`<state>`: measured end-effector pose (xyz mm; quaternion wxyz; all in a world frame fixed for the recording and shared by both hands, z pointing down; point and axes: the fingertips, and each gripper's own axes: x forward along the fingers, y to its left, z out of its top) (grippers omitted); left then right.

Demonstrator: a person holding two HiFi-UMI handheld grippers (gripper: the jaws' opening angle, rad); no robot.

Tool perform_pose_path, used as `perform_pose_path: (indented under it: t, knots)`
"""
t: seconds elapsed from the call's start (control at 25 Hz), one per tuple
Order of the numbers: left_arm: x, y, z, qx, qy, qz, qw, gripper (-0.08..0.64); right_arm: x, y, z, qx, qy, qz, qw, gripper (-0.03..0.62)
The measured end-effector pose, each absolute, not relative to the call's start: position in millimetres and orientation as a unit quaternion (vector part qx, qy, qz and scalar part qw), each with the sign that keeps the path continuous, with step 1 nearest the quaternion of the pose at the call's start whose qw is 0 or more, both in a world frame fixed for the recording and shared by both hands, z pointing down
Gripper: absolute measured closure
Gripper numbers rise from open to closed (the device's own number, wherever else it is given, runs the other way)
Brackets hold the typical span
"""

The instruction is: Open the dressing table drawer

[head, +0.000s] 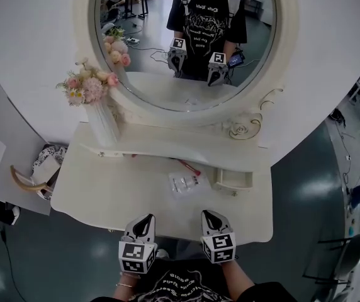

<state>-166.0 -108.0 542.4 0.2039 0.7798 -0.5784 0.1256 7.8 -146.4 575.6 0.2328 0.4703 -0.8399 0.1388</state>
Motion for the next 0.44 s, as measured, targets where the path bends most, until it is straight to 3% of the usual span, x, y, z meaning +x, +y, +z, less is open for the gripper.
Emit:
perform_pose_path:
  t: [0.44]
  knots:
    - [-163.5,-110.0,546.2,0.78,-0.576,0.128,0.208,0.545,14.1,-151.3,575.8,0.476,-0.837,0.134,0.235,0.583]
